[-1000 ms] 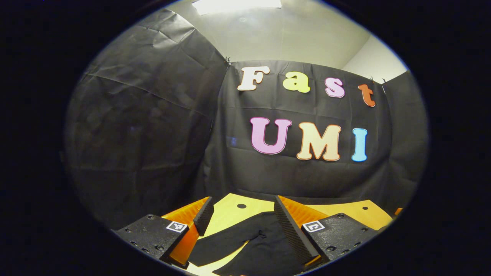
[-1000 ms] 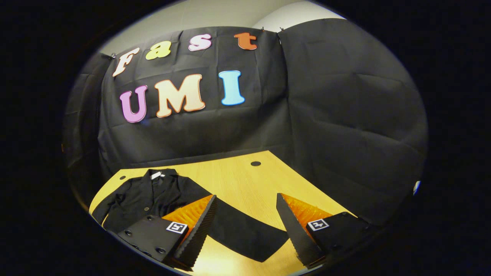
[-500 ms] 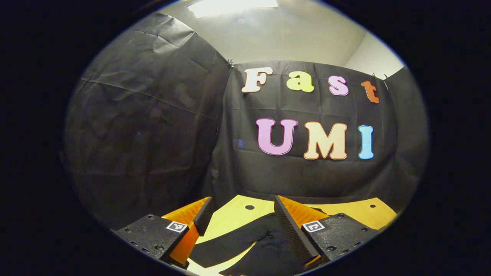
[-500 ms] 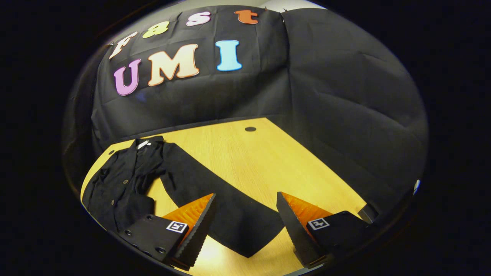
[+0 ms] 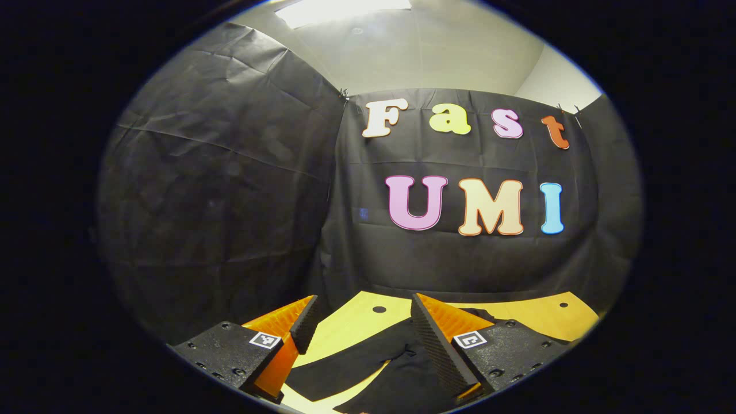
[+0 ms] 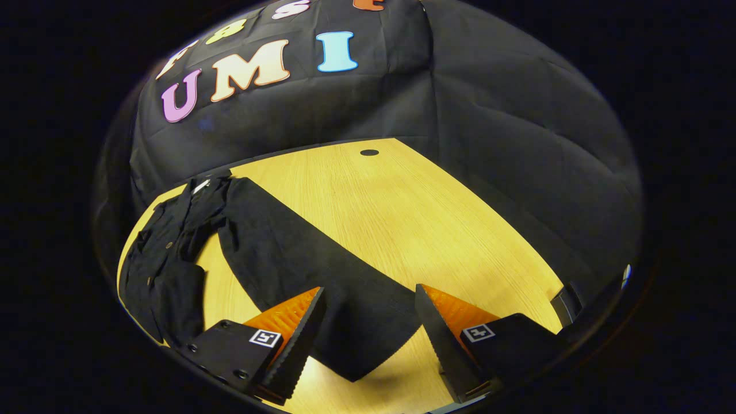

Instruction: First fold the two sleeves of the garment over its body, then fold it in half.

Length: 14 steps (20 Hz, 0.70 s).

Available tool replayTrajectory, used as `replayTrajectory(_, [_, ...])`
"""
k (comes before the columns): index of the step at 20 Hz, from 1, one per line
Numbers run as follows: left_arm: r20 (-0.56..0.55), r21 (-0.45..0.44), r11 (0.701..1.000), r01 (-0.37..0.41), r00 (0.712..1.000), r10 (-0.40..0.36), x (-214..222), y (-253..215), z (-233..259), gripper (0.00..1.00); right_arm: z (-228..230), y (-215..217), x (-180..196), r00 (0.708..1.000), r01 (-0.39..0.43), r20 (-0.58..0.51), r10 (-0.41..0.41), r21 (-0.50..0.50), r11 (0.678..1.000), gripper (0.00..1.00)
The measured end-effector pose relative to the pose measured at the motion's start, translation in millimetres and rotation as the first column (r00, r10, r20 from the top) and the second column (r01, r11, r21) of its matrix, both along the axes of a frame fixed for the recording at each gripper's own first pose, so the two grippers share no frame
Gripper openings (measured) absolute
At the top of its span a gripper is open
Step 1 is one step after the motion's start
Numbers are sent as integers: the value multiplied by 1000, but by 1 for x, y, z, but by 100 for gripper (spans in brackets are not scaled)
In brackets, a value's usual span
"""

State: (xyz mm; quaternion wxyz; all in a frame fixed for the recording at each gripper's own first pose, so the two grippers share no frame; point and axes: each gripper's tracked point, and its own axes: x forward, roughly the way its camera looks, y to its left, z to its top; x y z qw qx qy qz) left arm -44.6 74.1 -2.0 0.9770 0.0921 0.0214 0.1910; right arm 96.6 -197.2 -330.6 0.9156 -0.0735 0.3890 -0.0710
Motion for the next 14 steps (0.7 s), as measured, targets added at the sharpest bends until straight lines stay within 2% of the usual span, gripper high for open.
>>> replayTrajectory(1, [-5, -3, 1000, 1, 1000, -1, 0, -1, -2, 92, -5, -1, 0, 1000, -1, -17, 1, 6, 1000, 94])
replayTrajectory(2, [-9, -6, 1000, 4, 1000, -4, 0, -1, -5, 92, -9, -4, 0, 1000, 0, -31, 0, 8, 1000, 98])
replayTrajectory(3, [-12, -8, 1000, 4, 1000, -4, 0, -2, -6, 92, -13, -5, 1, 999, 2, -46, -2, 6, 1000, 98])
replayTrajectory(4, [-11, -8, 1000, 4, 1000, -4, 1, -1, -6, 92, -15, -7, 2, 998, 2, -58, -2, 3, 1000, 94])
replayTrajectory(5, [-7, -7, 1000, 3, 1000, -3, 2, -1, -5, 92, -20, -8, 1, 997, -2, -71, 2, 2, 1000, 98])
replayTrajectory(6, [0, -6, 1000, -1, 1000, 1, 2, -1, -4, 92, -22, -9, 0, 996, -8, -85, 8, 1, 1000, 94])
replayTrajectory(8, [10, -1, 1000, -10, 1000, 10, 3, 0, -3, 92, -23, -9, 0, 996, -31, -86, 30, -15, 999, 94])
replayTrajectory(9, [11, 0, 1000, -12, 1000, 12, 3, 1, -2, 92, -24, -10, -3, 995, -38, -92, 36, -13, 999, 99])
replayTrajectory(10, [11, 1, 1000, -11, 1000, 11, 4, 0, -4, 92, -23, -10, -2, 995, -42, -93, 41, -9, 999, 99])
replayTrajectory(11, [8, -1, 1000, -7, 1000, 7, 5, 0, -5, 92, -27, -13, 2, 995, -41, -93, 40, -10, 999, 94])
replayTrajectory(13, [1, -6, 1000, 0, 1000, 0, 6, -2, -7, 92, -29, -15, 5, 995, -42, -91, 41, -9, 999, 98])
replayTrajectory(14, [1, -9, 1000, 3, 1000, -3, 7, -2, -9, 92, -29, -15, 5, 995, -39, -90, 38, -9, 999, 96])
